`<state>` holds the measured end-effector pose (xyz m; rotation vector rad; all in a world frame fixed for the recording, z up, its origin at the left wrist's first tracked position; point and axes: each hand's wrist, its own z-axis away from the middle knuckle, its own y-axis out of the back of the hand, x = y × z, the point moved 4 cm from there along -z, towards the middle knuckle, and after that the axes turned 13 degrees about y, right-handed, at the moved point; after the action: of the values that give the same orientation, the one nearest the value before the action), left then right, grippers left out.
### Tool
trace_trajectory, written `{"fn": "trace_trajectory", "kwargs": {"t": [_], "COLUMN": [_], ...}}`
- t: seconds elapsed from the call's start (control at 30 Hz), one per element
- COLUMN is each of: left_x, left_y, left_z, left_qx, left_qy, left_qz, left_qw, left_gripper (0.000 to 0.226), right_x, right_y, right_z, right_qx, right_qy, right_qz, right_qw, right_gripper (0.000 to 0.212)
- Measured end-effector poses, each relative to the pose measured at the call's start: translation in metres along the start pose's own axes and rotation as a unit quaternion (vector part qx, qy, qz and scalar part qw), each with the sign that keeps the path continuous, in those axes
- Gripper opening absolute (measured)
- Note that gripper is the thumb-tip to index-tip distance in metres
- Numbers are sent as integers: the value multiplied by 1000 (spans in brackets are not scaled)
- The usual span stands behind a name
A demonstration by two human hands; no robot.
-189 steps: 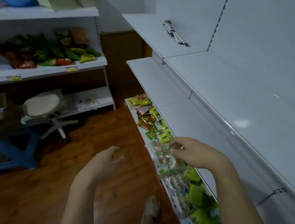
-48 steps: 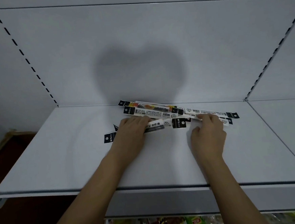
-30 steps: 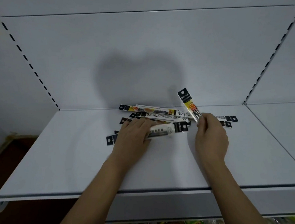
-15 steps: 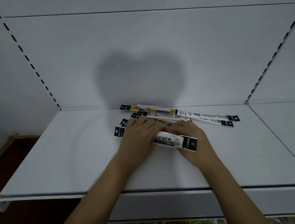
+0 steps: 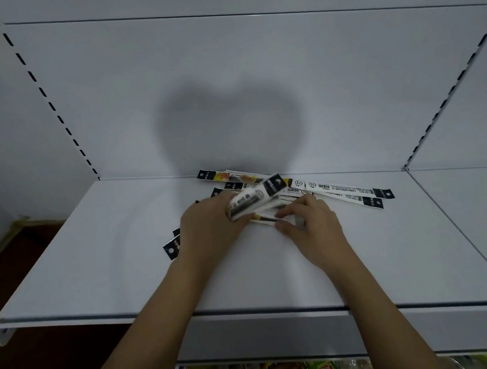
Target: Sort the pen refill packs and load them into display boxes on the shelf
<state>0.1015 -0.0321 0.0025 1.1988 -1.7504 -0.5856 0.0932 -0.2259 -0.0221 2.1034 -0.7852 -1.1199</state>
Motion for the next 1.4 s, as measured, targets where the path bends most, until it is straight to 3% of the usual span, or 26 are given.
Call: {"fn": "trace_trajectory", "kwargs": {"t": [0.03, 0.17, 0.37, 0.53, 0.67, 0.77, 0.9, 1.0, 1.07, 1.13, 1.23, 1.4], "left_x": [3, 10, 12, 10, 17, 19, 22, 28, 34, 38, 41, 38], "left_y": [-3, -8, -7, -4, -11, -14, -15, -15, -15, -16, -12, -5], "left_z": [2, 5, 3, 3, 7, 10, 10, 11, 14, 18, 21, 23], "left_qx": [4, -9, 28, 88, 27, -39, -45, -44, -46, -43, -25, 0], "left_qy": [-42, -149, -136, -129, -164, -146, -132, -138, -143, -143, -132, -86], "left_qz": [-12, 9, -14, -62, -101, -77, -75, -69, -77, -82, -79, -102], "left_qw": [999, 989, 990, 986, 981, 985, 987, 987, 986, 985, 988, 991], "left_gripper": [31, 33, 39, 26, 25, 31, 29, 32, 36, 40, 39, 43], "right_x": [0, 3, -3, -7, -4, -5, -12, -15, -4, 11, 21, 19], "right_y": [2, 12, 14, 16, 18, 13, -2, 1, 13, 21, 10, 3], "right_z": [1, 7, 6, 8, 7, 5, 6, 6, 3, -2, -10, -9], "right_qx": [10, 72, 82, 75, 122, 119, -4, -20, 65, 125, 49, 29], "right_qy": [0, -48, -65, -104, -126, -94, -30, -8, -26, -24, -4, -18], "right_qz": [-10, -126, -262, -435, -535, -479, -348, -346, -318, -198, -62, -44], "right_qw": [1000, 988, 959, 891, 827, 865, 937, 938, 945, 972, 997, 998], "right_gripper": [6, 21, 21, 20, 29, 26, 24, 29, 26, 20, 19, 14]}}
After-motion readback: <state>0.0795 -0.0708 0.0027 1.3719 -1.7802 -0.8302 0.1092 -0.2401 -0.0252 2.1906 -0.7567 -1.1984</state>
